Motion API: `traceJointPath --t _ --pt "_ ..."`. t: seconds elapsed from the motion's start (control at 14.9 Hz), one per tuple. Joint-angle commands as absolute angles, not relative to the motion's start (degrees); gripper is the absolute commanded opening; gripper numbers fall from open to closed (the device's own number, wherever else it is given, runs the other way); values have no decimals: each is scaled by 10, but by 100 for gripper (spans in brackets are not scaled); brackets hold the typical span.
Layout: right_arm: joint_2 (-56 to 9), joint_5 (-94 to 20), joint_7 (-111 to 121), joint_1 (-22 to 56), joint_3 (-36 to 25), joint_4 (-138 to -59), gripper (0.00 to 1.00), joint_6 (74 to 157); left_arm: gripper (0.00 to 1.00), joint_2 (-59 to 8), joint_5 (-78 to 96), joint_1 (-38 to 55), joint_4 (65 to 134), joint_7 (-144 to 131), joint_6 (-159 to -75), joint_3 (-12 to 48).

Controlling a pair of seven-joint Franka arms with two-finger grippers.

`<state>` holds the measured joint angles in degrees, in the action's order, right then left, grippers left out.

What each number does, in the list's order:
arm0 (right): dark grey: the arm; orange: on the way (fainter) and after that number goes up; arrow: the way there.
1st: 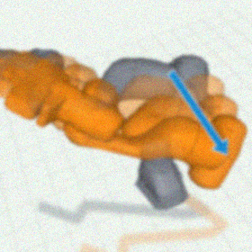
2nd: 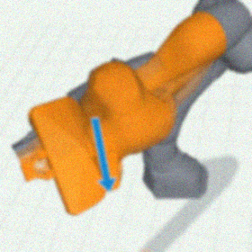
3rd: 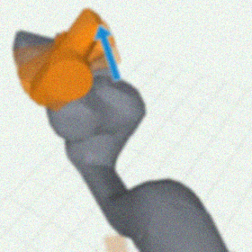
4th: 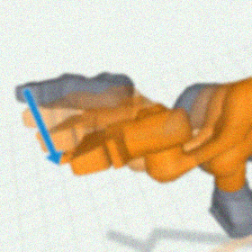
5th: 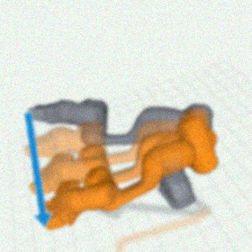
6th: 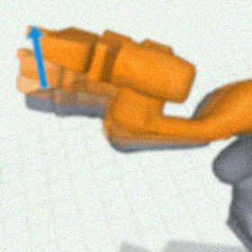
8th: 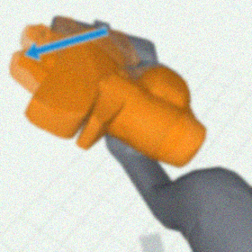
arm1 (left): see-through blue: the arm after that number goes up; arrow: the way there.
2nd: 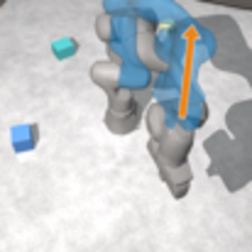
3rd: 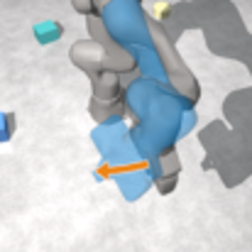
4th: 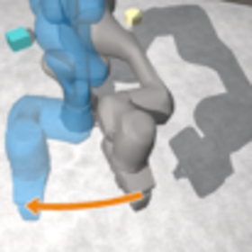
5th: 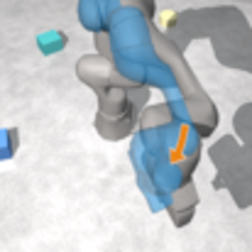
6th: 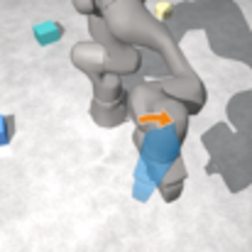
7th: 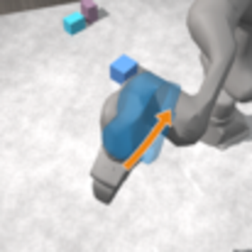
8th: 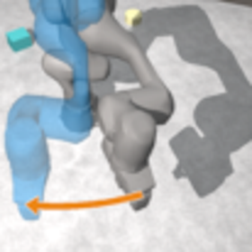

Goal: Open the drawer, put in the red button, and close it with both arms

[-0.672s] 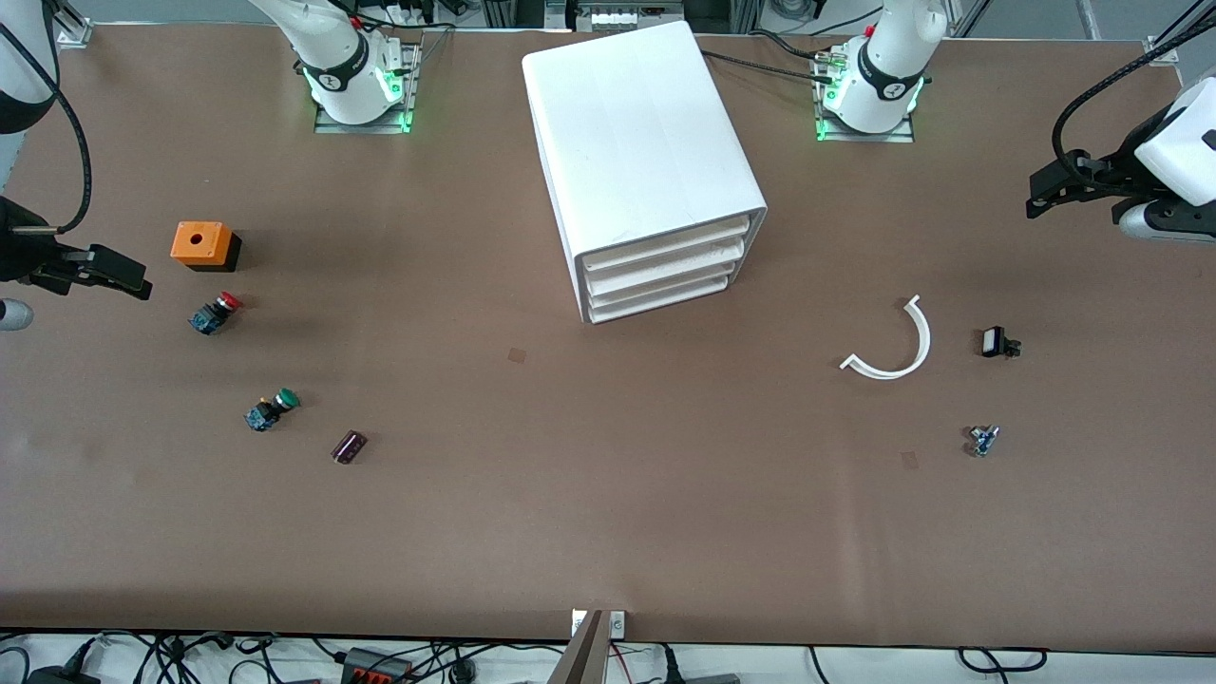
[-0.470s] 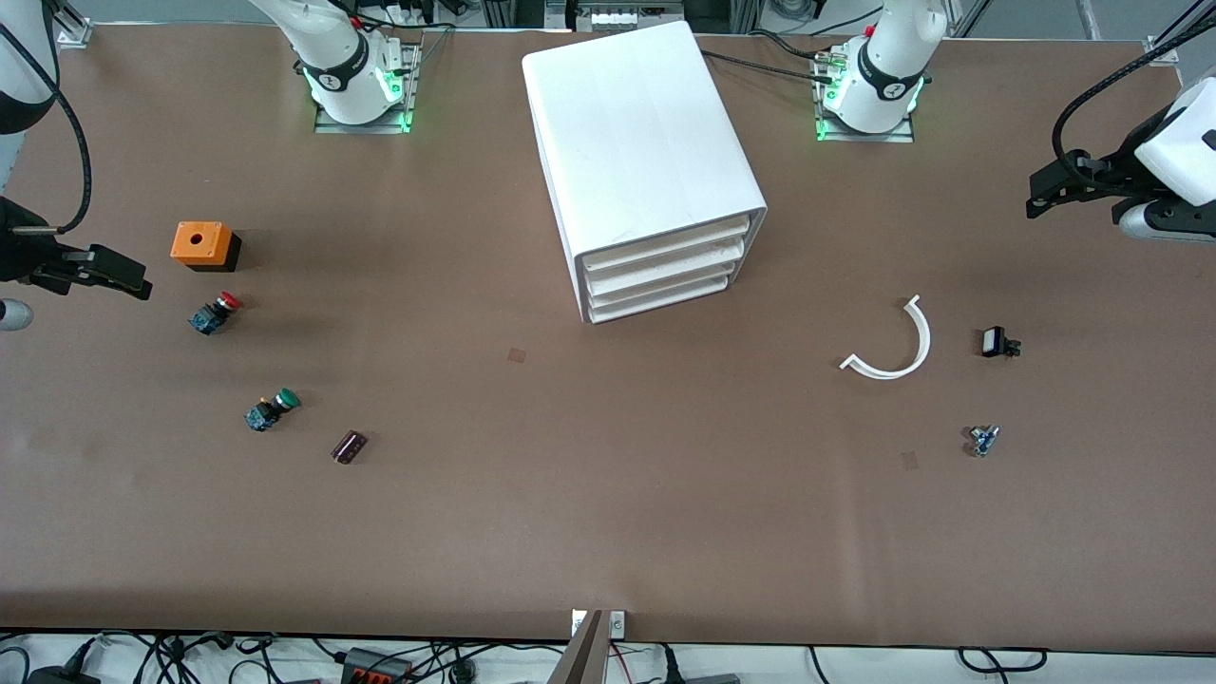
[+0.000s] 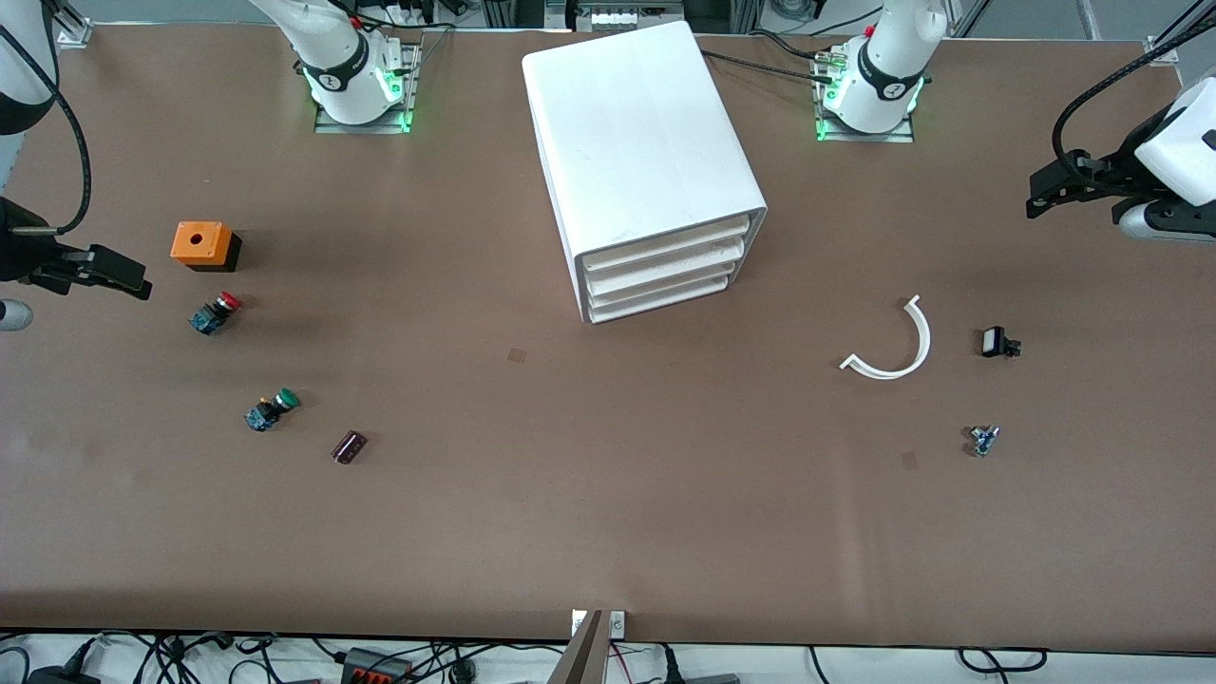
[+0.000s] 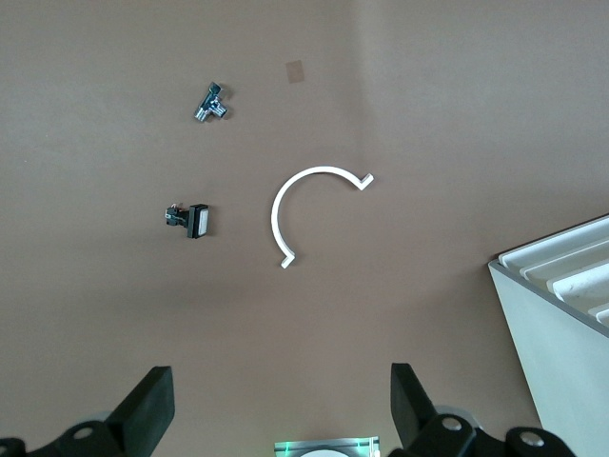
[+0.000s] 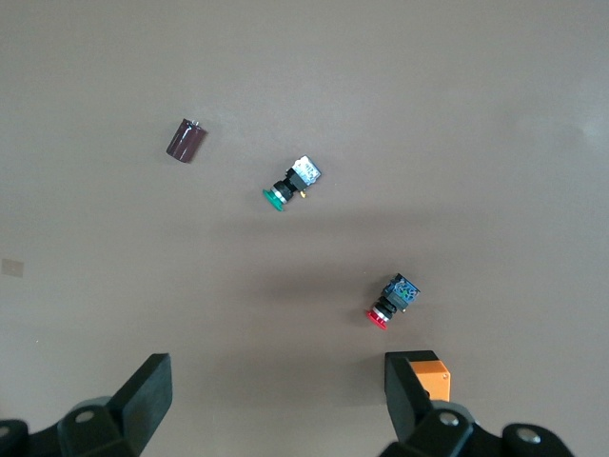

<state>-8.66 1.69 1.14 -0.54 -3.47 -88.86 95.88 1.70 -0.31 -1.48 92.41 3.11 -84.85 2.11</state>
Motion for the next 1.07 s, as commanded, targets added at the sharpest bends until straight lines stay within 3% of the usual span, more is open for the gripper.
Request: traceJointPath --t 0.0,0.27,0.6,1.01 --pt "-89 22 2 -8 -33 -889 100 952 100 3 -11 -14 902 34 -837 25" --pt "-98 18 1 -12 -33 -887 100 961 100 -52 -1 -6 848 36 -789 27" --pt "-112 19 1 -13 -34 -885 100 963 100 -86 138 -5 845 41 -705 28" --pt "-176 25 3 -42 -35 -887 100 992 100 -244 365 0 852 215 -720 29"
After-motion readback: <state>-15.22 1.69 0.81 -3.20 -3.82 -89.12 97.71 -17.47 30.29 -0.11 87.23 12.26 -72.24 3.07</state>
